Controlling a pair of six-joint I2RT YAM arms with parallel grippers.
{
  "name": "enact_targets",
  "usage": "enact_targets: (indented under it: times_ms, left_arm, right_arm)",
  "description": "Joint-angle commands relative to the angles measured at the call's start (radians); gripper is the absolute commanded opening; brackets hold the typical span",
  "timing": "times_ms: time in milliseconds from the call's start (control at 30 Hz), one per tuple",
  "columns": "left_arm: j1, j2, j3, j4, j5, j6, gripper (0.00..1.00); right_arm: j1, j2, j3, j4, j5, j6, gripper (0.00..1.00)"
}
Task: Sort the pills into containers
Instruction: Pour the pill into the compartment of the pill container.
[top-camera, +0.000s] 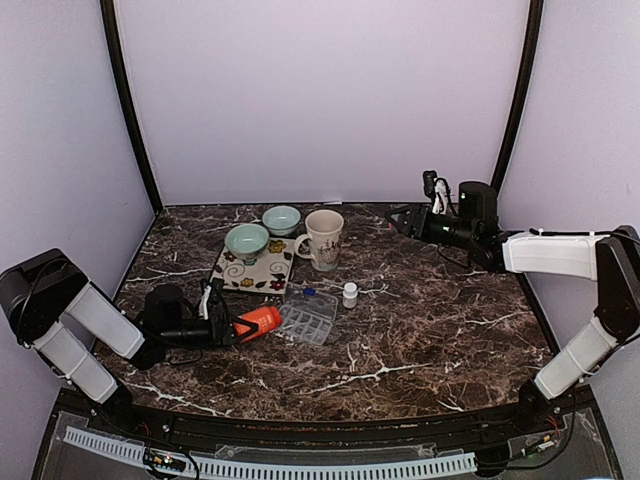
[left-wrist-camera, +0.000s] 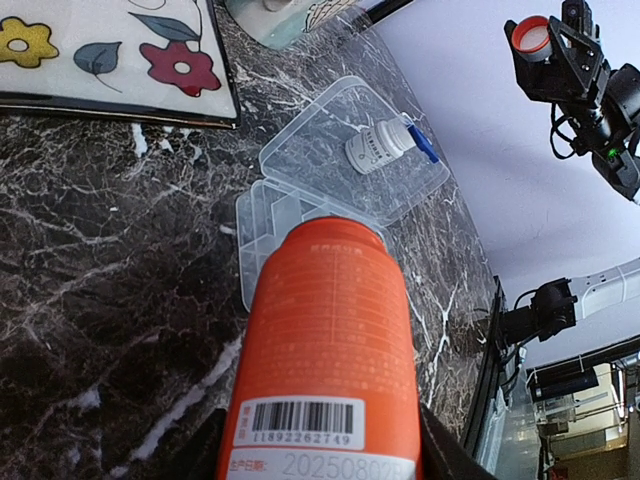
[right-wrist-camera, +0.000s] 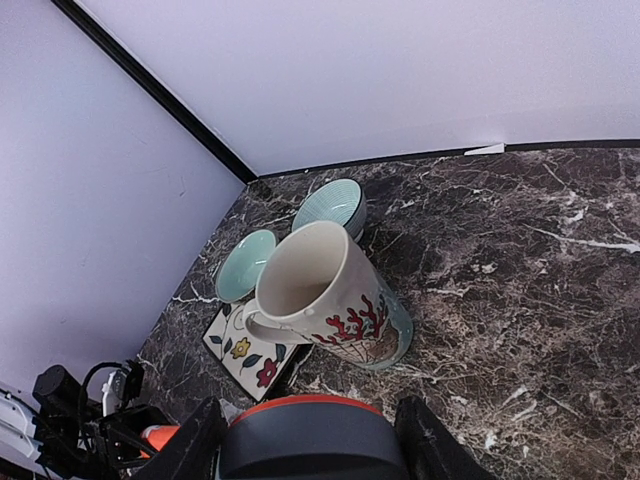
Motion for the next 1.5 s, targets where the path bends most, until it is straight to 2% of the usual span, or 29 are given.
enact_targets:
  times_ms: [0,1467]
  left_arm:
    - [-0.007,-0.033,0.02,-0.001,-0.011,0.022,0.07]
    - [-0.03,-0.107,0.094,-0.222,-0.057,0.106,0.07]
  right_arm:
    - [-0.007,0.008,0.02,0.042,-0.013,-0.001,0.44]
    - [-0.01,0.021,0.008,0.066,-0.022,0.013,0.44]
